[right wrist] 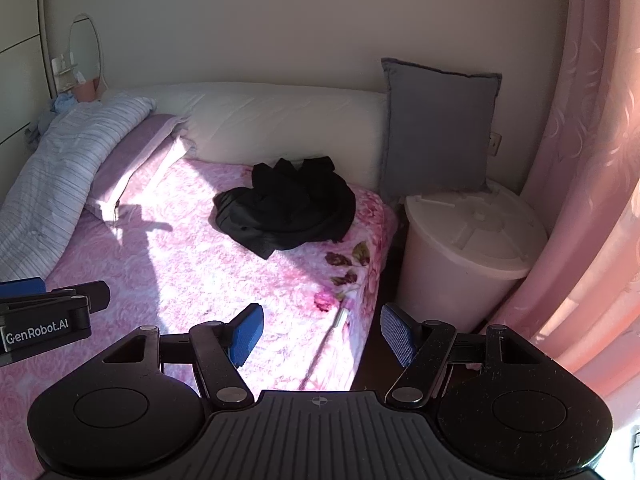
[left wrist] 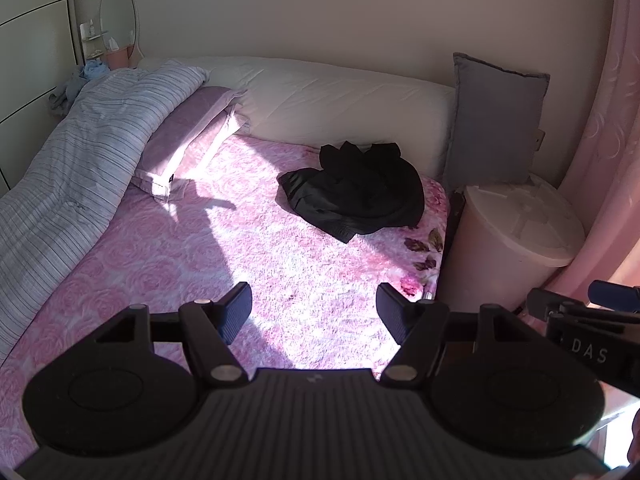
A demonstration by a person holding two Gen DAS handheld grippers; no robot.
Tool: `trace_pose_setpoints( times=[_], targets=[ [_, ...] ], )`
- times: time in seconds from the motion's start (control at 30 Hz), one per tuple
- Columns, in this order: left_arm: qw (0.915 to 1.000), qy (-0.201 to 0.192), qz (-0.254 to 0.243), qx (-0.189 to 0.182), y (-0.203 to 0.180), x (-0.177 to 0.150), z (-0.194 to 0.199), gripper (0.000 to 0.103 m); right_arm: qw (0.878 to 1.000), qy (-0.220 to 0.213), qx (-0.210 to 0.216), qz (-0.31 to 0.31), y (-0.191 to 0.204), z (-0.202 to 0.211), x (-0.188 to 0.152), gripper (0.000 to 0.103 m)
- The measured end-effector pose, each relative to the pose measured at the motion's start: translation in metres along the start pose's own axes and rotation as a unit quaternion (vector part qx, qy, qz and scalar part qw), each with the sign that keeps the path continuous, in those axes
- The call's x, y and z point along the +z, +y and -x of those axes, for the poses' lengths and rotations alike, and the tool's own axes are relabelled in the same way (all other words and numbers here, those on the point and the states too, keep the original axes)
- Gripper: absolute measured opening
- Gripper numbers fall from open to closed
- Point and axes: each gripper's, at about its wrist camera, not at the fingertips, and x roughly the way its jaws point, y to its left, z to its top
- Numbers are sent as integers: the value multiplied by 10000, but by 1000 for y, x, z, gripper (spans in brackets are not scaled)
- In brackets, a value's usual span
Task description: Fold clothes
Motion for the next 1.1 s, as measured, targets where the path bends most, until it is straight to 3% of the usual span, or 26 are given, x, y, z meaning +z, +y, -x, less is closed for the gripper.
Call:
trace_pose_setpoints(
  times=[0.67, 1.1],
  targets=[
    [9999, 154, 20, 16, -11, 12, -23, 65, 10000, 83, 16, -8, -15, -18, 8, 69],
    [9996, 228, 70, 166, -29, 32, -55, 65, 9997, 170, 168, 58, -35, -54, 29, 69]
  ],
)
